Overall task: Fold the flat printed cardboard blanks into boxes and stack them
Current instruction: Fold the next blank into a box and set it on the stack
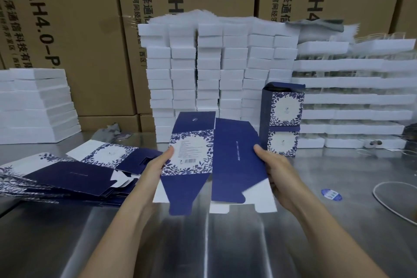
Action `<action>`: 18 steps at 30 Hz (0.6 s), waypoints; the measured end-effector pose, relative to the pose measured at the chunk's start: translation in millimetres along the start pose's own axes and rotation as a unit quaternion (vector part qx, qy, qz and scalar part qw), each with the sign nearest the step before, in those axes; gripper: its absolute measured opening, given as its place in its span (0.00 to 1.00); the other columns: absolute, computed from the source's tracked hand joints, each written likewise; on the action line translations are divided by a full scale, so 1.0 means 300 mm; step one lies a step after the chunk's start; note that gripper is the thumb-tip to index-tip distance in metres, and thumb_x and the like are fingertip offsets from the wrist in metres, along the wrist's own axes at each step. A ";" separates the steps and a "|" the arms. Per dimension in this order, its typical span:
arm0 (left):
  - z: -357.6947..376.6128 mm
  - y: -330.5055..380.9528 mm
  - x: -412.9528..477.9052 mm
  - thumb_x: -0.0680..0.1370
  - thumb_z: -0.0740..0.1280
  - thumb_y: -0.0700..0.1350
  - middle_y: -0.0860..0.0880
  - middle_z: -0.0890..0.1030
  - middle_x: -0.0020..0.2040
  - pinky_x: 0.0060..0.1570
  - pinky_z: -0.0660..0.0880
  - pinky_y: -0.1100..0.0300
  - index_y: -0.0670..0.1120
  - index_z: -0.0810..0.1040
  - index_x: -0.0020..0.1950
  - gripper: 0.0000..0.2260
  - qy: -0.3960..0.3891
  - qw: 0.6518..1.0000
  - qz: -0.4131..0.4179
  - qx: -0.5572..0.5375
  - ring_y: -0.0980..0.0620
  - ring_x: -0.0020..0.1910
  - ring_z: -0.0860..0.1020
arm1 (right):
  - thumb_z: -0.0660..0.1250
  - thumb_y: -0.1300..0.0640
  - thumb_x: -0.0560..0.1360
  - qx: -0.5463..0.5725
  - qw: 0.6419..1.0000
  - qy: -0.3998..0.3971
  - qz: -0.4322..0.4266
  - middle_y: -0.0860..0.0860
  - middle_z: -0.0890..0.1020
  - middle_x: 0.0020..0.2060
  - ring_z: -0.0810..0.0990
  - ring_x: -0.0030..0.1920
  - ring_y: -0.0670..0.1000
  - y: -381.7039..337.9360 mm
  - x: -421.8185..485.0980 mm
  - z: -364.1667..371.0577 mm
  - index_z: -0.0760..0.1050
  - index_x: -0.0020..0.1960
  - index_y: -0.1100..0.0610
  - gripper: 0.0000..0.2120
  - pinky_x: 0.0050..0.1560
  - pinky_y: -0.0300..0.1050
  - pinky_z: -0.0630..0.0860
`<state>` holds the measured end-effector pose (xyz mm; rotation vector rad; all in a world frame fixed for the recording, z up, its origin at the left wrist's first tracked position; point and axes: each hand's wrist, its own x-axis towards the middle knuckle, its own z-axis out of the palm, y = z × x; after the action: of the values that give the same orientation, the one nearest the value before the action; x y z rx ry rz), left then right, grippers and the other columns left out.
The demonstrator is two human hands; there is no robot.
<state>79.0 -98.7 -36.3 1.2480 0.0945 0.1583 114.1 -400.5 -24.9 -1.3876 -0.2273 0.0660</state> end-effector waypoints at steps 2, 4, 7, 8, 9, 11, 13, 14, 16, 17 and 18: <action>0.002 0.009 -0.020 0.77 0.70 0.57 0.44 0.89 0.55 0.39 0.84 0.57 0.51 0.91 0.50 0.14 -0.009 0.999 0.005 -0.032 0.45 0.50 0.88 | 0.67 0.48 0.83 -0.008 1.000 -0.011 -0.005 0.58 0.89 0.51 0.88 0.49 0.58 0.002 0.001 0.006 0.88 0.51 0.57 0.16 0.51 0.50 0.79; 0.018 0.014 -0.027 0.82 0.67 0.55 0.44 0.89 0.53 0.37 0.84 0.58 0.49 0.91 0.48 0.16 -0.007 0.999 0.004 -0.052 0.45 0.48 0.89 | 0.67 0.49 0.84 0.014 1.000 -0.011 -0.006 0.60 0.88 0.54 0.86 0.58 0.64 0.004 0.002 0.008 0.88 0.53 0.58 0.15 0.64 0.62 0.76; 0.029 0.011 -0.029 0.82 0.66 0.54 0.42 0.89 0.48 0.32 0.83 0.56 0.43 0.91 0.47 0.18 0.009 0.994 -0.005 -0.109 0.45 0.41 0.89 | 0.69 0.45 0.83 -0.061 0.998 0.007 -0.021 0.61 0.87 0.44 0.83 0.44 0.60 0.017 0.004 0.015 0.83 0.52 0.64 0.20 0.49 0.57 0.76; 0.033 0.012 -0.038 0.81 0.68 0.56 0.41 0.89 0.52 0.35 0.84 0.54 0.43 0.90 0.52 0.19 0.008 0.992 -0.007 -0.123 0.43 0.43 0.89 | 0.70 0.43 0.82 -0.102 0.994 0.019 -0.027 0.57 0.83 0.38 0.78 0.38 0.55 0.026 0.005 0.018 0.79 0.52 0.64 0.22 0.42 0.51 0.72; 0.032 0.008 -0.048 0.79 0.69 0.59 0.41 0.88 0.56 0.40 0.85 0.51 0.43 0.89 0.57 0.21 0.002 0.991 -0.010 -0.136 0.42 0.47 0.88 | 0.71 0.41 0.80 -0.129 0.991 0.030 -0.028 0.54 0.82 0.36 0.75 0.34 0.52 0.039 0.006 0.022 0.77 0.54 0.61 0.22 0.38 0.47 0.69; 0.028 -0.003 -0.057 0.79 0.68 0.64 0.41 0.86 0.62 0.54 0.83 0.46 0.46 0.87 0.64 0.25 -0.009 0.987 -0.014 -0.158 0.40 0.54 0.87 | 0.72 0.39 0.79 -0.141 0.989 0.031 -0.020 0.47 0.84 0.37 0.78 0.30 0.48 0.064 0.002 0.034 0.75 0.59 0.48 0.16 0.32 0.43 0.70; 0.035 -0.013 -0.062 0.79 0.65 0.68 0.41 0.84 0.67 0.67 0.75 0.39 0.49 0.86 0.66 0.27 -0.028 0.988 0.007 -0.152 0.40 0.60 0.84 | 0.72 0.36 0.77 -0.119 0.993 0.011 -0.016 0.43 0.88 0.42 0.84 0.35 0.43 0.075 0.002 0.051 0.75 0.62 0.39 0.17 0.32 0.39 0.76; 0.043 -0.012 -0.065 0.79 0.64 0.69 0.41 0.82 0.69 0.69 0.73 0.35 0.50 0.86 0.66 0.28 -0.031 0.989 0.023 -0.143 0.40 0.62 0.83 | 0.73 0.32 0.75 -0.103 0.995 -0.013 -0.014 0.39 0.88 0.46 0.86 0.41 0.40 0.074 0.001 0.059 0.75 0.63 0.38 0.21 0.34 0.38 0.79; 0.060 -0.012 -0.070 0.77 0.65 0.71 0.42 0.79 0.73 0.70 0.74 0.34 0.52 0.84 0.69 0.31 -0.048 0.987 0.048 -0.143 0.41 0.67 0.81 | 0.74 0.23 0.66 -0.071 0.994 -0.080 0.008 0.30 0.84 0.56 0.84 0.56 0.37 0.075 -0.006 0.068 0.73 0.67 0.30 0.32 0.47 0.42 0.84; 0.068 -0.012 -0.071 0.75 0.68 0.73 0.44 0.78 0.74 0.70 0.74 0.34 0.53 0.81 0.71 0.33 -0.068 0.986 0.052 -0.142 0.41 0.70 0.79 | 0.74 0.21 0.63 -0.064 0.991 -0.115 0.031 0.26 0.80 0.61 0.83 0.62 0.39 0.080 -0.010 0.068 0.69 0.68 0.25 0.36 0.55 0.45 0.84; 0.076 -0.013 -0.074 0.73 0.70 0.73 0.46 0.77 0.75 0.71 0.73 0.35 0.54 0.79 0.74 0.35 -0.086 0.986 0.055 -0.131 0.42 0.74 0.76 | 0.75 0.21 0.62 -0.065 0.985 -0.147 0.056 0.24 0.76 0.64 0.80 0.66 0.42 0.085 -0.016 0.067 0.64 0.69 0.21 0.39 0.61 0.47 0.83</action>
<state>60.8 -125.1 -33.0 1.0000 -0.1416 0.1515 107.6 -377.4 -47.2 -1.5187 -0.4050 0.3556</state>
